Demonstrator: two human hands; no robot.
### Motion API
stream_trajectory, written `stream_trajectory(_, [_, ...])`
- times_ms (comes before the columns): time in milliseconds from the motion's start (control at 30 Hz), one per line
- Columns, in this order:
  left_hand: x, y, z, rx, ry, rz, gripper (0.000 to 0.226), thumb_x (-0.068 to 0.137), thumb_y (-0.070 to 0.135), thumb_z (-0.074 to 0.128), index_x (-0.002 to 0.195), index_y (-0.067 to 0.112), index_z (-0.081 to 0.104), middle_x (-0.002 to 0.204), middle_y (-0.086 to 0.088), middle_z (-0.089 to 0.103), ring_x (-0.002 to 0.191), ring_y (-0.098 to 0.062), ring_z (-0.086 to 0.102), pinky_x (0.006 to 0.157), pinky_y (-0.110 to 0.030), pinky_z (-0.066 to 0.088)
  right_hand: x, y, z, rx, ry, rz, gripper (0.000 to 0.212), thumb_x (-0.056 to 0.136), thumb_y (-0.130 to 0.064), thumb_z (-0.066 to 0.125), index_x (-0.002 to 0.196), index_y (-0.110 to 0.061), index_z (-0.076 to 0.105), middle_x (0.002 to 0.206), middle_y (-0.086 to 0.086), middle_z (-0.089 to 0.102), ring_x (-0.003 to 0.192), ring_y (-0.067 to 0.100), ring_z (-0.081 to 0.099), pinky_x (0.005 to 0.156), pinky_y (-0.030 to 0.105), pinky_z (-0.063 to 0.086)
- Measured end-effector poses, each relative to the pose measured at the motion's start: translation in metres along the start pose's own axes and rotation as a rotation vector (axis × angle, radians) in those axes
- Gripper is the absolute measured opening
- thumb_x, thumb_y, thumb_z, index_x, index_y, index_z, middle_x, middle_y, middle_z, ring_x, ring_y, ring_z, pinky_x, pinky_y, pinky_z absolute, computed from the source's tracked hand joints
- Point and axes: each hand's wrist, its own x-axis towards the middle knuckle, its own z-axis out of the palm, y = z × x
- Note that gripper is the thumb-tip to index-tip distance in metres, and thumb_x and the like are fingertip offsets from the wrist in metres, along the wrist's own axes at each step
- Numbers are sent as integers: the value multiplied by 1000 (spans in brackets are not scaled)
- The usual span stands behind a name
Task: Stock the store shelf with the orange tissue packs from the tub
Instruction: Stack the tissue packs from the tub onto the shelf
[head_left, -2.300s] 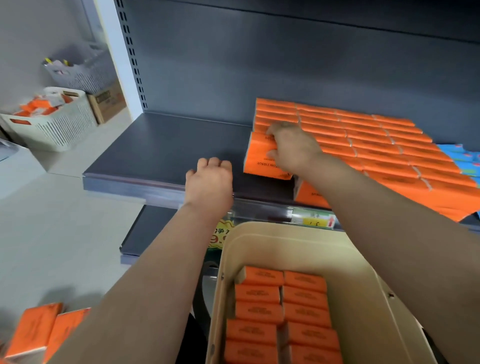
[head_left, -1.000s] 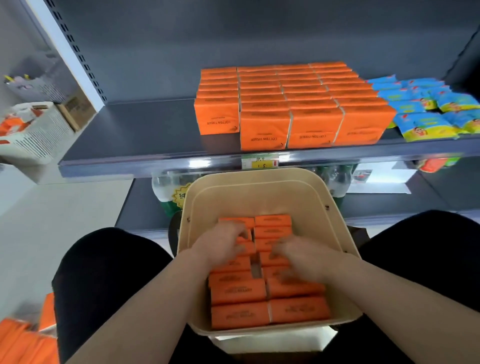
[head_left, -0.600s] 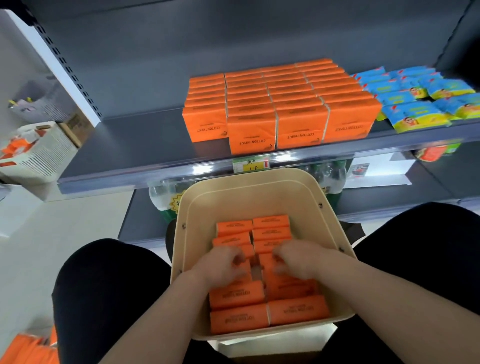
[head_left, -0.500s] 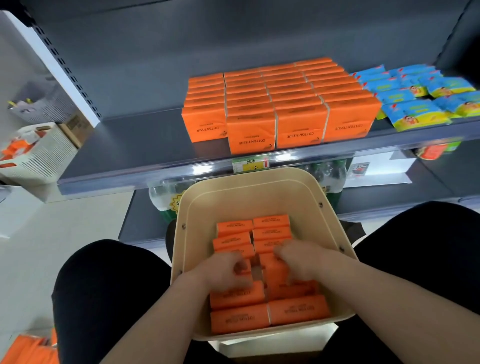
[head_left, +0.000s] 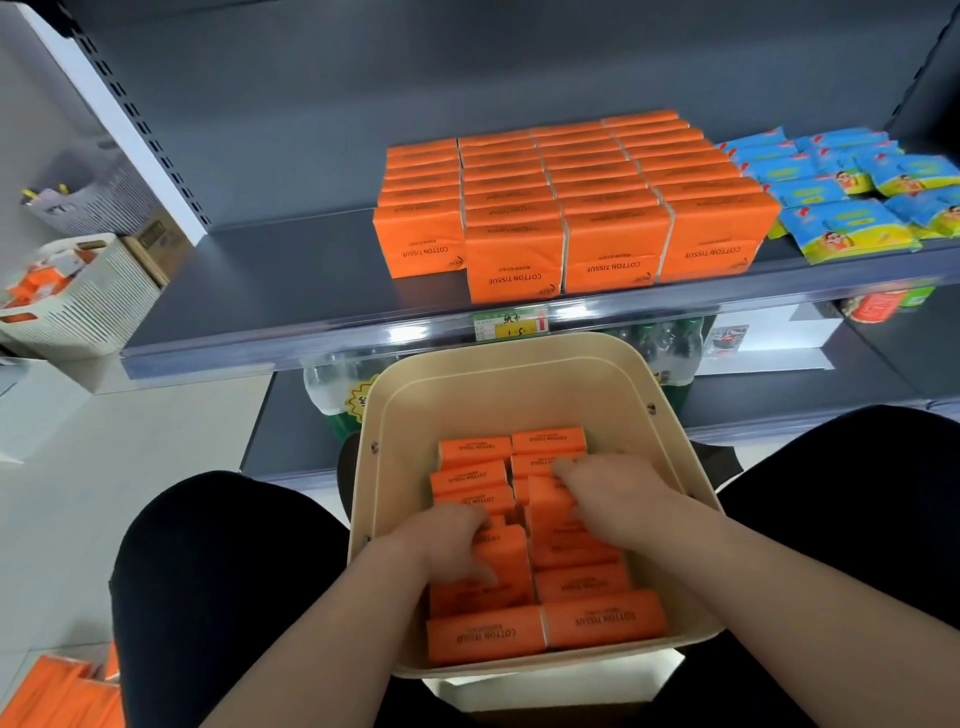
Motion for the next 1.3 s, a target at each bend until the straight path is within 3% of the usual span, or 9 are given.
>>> stream_trajectory(167, [1,-2,2,97,121,12,36,86,31,65,117,19,54,123,-3,58,112,-23,56,94,-34,46,0,3,-10,9,60,33,32,90,-15,52,120,-23,46,114,0,60,105,24,58,86,37,36])
stream_trajectory(333, [-9,3,-21,81,440,-21,38,91,32,56,126,20,45,122,-4,56,112,-25,54,90,-36,44,1,12,-35,32,148,29,31,90,-14,53,119,-23,48,109,0,61,100,24,60,84,38,42])
stream_trajectory(467, [-28,9,-62,-96,702,32,42,91,34,56,131,26,43,118,6,58,106,-16,56,85,-31,46,10,25,-68,39,216,-38,31,90,-14,49,119,-25,52,109,0,62,101,21,58,74,30,43])
stream_trajectory(567, [-37,6,-112,-136,869,69,43,88,25,61,129,22,47,116,2,61,107,-21,57,81,-30,43,20,35,-94,13,299,-61,33,89,-16,49,121,-25,51,110,-1,59,106,21,56,79,32,46])
stream_trajectory(700, [-46,-2,-182,-26,1053,8,45,86,22,63,127,16,47,115,-9,62,108,-32,55,81,-40,45,34,44,-104,35,368,-48,41,90,-24,54,130,-25,45,120,-1,58,112,19,53,87,34,46])
stream_trajectory(867, [-24,-9,-238,264,1010,-180,37,88,20,59,123,13,47,117,-13,58,115,-34,47,87,-48,43,50,40,-102,90,358,-53,45,91,-32,56,134,-29,43,127,-3,56,116,19,53,90,34,45])
stream_trajectory(1033, [19,-20,-240,330,841,-269,38,88,14,57,124,13,46,121,-10,51,119,-31,39,88,-47,40,53,38,-96,113,358,-88,41,91,-34,56,130,-31,44,122,-5,59,108,16,57,86,34,48])
stream_trajectory(1133, [35,-26,-238,343,856,-308,48,84,10,60,129,15,43,121,-10,47,118,-30,39,83,-46,43,54,41,-91,102,367,-95,39,90,-35,57,128,-31,45,118,-7,60,104,16,59,84,35,51])
stream_trajectory(1300, [56,-24,-243,413,952,-252,45,80,8,65,120,12,44,121,-10,41,112,-30,40,70,-41,44,58,43,-88,104,354,-90,38,90,-35,57,126,-32,46,118,-7,61,105,16,59,82,37,52])
